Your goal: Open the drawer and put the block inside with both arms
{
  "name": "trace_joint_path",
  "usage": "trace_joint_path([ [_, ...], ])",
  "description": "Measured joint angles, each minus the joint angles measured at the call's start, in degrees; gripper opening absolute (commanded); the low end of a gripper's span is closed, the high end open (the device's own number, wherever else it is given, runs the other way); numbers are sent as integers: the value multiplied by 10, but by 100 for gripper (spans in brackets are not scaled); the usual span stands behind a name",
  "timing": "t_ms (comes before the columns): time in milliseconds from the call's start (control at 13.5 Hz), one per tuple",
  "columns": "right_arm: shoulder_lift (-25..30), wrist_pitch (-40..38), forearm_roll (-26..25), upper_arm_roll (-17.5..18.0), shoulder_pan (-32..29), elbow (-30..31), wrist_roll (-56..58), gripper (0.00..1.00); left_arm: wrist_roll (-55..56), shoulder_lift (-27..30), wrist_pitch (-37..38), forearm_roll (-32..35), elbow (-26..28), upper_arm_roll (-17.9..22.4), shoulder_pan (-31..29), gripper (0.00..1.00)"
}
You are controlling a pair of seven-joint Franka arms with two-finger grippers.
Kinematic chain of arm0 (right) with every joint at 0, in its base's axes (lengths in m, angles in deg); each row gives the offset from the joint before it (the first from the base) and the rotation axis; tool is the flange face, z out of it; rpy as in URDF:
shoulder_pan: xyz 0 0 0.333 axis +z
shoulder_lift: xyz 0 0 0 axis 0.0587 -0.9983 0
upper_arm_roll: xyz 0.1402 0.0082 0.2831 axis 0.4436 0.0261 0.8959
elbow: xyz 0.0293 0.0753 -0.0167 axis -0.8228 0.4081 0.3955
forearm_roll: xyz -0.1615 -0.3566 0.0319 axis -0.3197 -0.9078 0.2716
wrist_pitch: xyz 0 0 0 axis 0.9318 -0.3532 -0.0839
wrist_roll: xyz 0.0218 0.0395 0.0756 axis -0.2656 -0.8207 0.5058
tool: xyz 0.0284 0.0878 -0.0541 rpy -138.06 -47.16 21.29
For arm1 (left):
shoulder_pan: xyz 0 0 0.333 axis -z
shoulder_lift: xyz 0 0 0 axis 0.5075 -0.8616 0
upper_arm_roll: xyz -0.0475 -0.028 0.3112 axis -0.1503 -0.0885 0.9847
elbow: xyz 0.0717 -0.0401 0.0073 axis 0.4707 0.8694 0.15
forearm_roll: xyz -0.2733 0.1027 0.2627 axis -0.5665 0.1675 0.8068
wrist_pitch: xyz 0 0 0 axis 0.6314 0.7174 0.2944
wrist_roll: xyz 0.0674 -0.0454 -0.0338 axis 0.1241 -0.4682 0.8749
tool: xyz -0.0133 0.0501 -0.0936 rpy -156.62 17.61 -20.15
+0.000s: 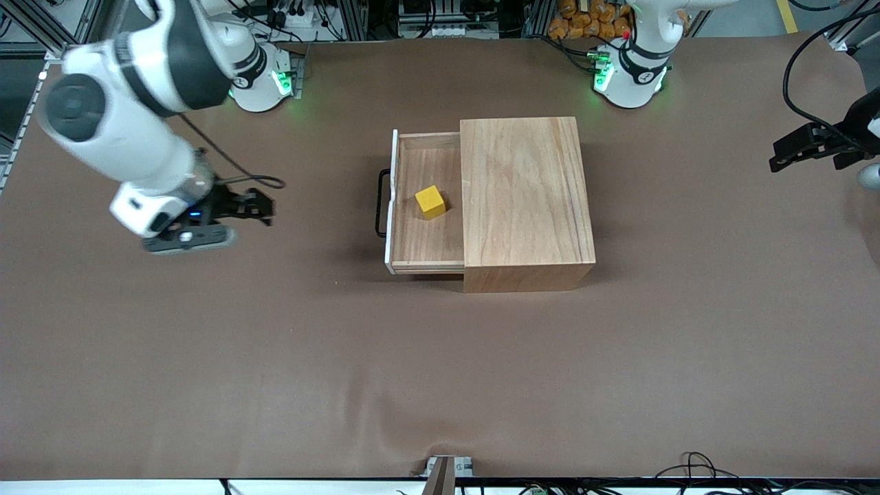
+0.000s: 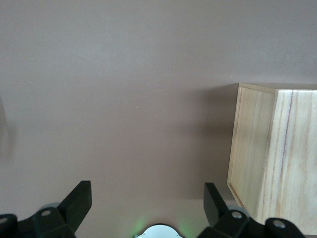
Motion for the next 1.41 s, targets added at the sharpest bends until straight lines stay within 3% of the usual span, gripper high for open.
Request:
trace_joint_path([
  [445,71,-95,0,2,-103,-6,36,100,0,0,-1,0,-4,0,0,100],
  [817,86,-214,0,41,-165,-106,36,100,0,0,-1,0,-5,0,0,100],
  [1410,86,-264,-2,48,-178,-134,24,100,0,-1,-1,0,-5,0,0,100],
])
